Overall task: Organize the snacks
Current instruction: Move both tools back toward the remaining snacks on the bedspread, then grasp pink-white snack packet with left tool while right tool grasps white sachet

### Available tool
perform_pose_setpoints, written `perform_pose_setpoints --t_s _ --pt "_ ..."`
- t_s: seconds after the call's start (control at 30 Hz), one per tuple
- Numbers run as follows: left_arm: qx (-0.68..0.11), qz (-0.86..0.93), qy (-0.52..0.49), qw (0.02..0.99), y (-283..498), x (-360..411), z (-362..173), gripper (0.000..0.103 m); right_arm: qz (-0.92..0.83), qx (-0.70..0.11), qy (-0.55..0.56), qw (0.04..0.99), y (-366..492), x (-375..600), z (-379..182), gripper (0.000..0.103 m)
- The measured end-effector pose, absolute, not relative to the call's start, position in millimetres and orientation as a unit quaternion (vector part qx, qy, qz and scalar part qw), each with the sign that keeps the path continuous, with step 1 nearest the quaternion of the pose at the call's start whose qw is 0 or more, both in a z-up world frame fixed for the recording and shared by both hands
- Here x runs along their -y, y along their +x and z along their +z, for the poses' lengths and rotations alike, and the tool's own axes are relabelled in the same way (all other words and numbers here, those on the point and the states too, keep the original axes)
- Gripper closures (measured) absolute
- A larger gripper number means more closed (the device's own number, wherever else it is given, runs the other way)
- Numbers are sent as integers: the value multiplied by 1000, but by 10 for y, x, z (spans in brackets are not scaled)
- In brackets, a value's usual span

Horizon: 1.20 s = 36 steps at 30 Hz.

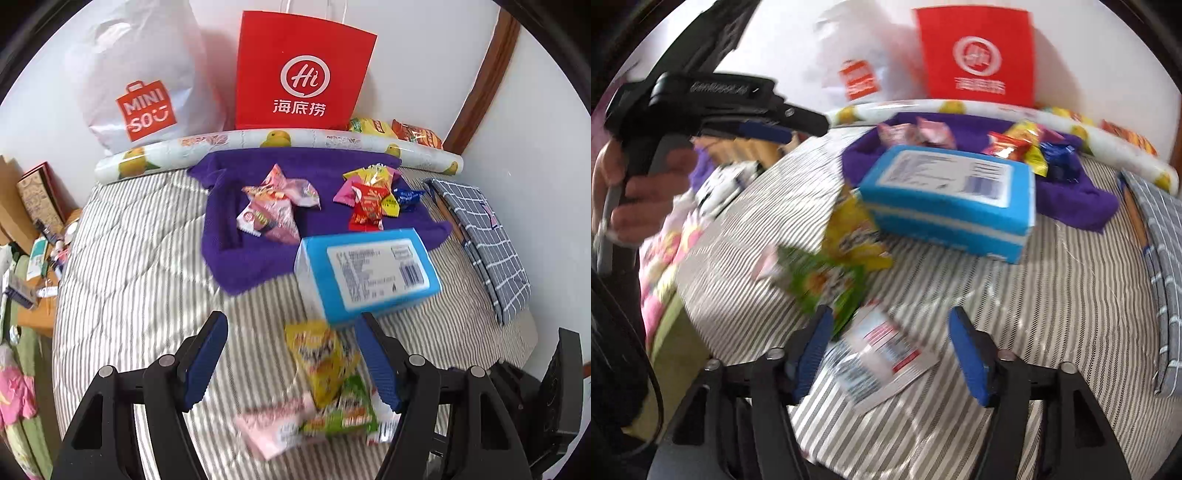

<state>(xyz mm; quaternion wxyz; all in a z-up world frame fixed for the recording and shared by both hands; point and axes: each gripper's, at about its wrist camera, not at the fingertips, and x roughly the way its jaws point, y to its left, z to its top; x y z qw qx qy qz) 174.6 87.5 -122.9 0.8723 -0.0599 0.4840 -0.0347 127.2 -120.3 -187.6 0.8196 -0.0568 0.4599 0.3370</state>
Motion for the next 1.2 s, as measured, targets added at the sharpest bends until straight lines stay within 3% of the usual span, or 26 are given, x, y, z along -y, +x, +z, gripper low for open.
perform_pose_setpoints --t_s 0.23,0.53,0.67,0.7,0.8,1.2 --pt "-494 -26 -72 866 1471 -915 -1362 33 352 -443 -136 813 951 1122 -1984 23" --pt "-508 -5 -92 856 1297 -1037 -1551 33 350 -402 -274 801 907 850 -2237 23" --pt "-517 6 -97 850 1276 -1103 -1632 33 365 -398 -268 798 1042 798 -2281 22" --pt "-519 8 -99 849 1271 -1122 -1646 33 368 -400 -261 798 1065 796 -2287 23" --pt "-518 9 -105 849 1258 -1152 -1669 33 398 -424 -209 786 1154 865 -2313 46" --pt "-547 3 -118 829 1190 -1098 -2074 33 233 -413 -150 867 1309 1677 -2162 46"
